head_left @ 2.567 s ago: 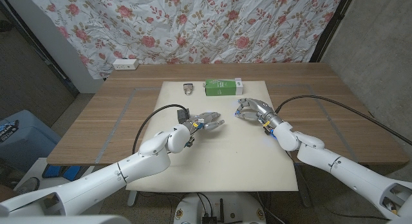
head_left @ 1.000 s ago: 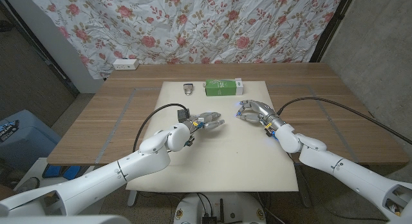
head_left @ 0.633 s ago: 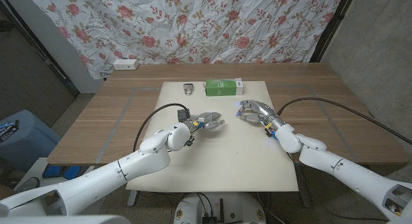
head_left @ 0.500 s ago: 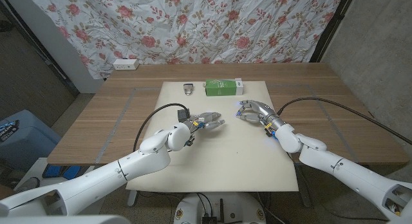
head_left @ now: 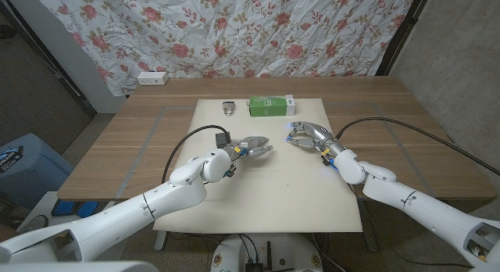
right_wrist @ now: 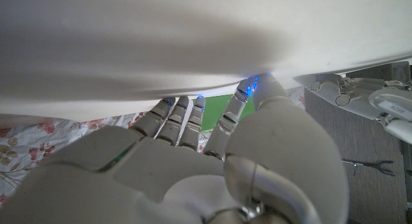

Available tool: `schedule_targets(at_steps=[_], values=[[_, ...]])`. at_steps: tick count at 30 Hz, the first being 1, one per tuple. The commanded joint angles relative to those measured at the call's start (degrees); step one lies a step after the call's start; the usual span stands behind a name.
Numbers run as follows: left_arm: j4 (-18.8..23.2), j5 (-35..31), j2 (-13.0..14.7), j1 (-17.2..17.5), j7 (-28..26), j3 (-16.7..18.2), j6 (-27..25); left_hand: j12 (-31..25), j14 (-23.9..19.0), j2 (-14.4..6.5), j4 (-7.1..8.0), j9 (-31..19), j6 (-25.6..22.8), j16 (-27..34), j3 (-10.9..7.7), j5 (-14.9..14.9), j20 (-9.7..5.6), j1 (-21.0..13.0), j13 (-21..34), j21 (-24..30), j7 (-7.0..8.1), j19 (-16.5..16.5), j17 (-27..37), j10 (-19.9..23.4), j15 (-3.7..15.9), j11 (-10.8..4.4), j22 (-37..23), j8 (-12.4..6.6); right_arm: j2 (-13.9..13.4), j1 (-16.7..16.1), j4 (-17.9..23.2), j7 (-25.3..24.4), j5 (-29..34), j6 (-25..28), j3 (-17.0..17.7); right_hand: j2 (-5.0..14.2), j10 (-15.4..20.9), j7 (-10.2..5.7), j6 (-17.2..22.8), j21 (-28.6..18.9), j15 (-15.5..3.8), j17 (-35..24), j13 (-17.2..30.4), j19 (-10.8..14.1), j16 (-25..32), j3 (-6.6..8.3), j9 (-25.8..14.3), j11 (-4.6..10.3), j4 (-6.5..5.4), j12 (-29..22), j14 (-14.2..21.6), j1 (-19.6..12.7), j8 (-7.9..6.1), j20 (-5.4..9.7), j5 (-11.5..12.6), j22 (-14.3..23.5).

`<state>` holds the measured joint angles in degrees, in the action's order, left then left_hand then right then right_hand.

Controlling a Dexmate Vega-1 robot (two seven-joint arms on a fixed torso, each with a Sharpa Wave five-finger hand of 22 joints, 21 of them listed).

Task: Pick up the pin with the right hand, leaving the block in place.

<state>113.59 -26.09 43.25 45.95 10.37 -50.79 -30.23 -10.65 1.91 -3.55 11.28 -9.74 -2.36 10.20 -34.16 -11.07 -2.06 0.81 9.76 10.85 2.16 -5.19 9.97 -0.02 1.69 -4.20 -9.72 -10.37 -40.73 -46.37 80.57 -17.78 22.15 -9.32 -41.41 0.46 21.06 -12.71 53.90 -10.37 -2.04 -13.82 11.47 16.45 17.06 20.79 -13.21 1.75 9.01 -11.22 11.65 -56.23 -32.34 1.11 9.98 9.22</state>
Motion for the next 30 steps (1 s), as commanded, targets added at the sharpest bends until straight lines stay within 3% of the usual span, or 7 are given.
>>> schedule_targets(at_steps=[1, 30], values=[[-0.36, 0.00, -0.02, -0.61, 0.83, -0.31, 0.20, -0.22, -0.51, -7.32, -0.31, -0.29, 0.00, 0.30, -0.11, -0.47, -3.93, -0.39, 0.17, 0.45, 0.24, 0.54, 0.14, 0.16, 1.16, -0.09, -0.21, -0.11, -0.35, 0.38, 0.24, 0.39, -0.12, -1.40, 0.31, -0.10, -0.59, 0.03, -0.54, -0.22, -0.91, 0.02, 0.04, 0.06, -0.36, -0.20, -0.13, 0.17, 0.09, 0.11, -0.55, 0.30, 0.33, -0.47, 0.15, 0.31], [-1.19, 0.05, -0.20, -1.87, 2.26, -0.67, 0.19, -0.23, -0.82, -7.36, -0.37, -0.30, -0.20, 0.35, -0.47, -0.51, -3.82, -0.50, 0.19, 0.48, 0.28, 0.87, 0.11, 0.28, 1.10, -0.05, -0.18, -0.13, -0.49, 1.70, -1.48, 2.61, -0.63, -4.48, 0.36, -1.72, -4.56, 0.15, -7.80, -0.19, 0.29, -0.07, 0.17, -1.14, -1.65, -1.57, -0.04, -0.30, -0.17, 0.51, -2.98, 1.94, 3.19, -1.55, 0.27, 0.36]])
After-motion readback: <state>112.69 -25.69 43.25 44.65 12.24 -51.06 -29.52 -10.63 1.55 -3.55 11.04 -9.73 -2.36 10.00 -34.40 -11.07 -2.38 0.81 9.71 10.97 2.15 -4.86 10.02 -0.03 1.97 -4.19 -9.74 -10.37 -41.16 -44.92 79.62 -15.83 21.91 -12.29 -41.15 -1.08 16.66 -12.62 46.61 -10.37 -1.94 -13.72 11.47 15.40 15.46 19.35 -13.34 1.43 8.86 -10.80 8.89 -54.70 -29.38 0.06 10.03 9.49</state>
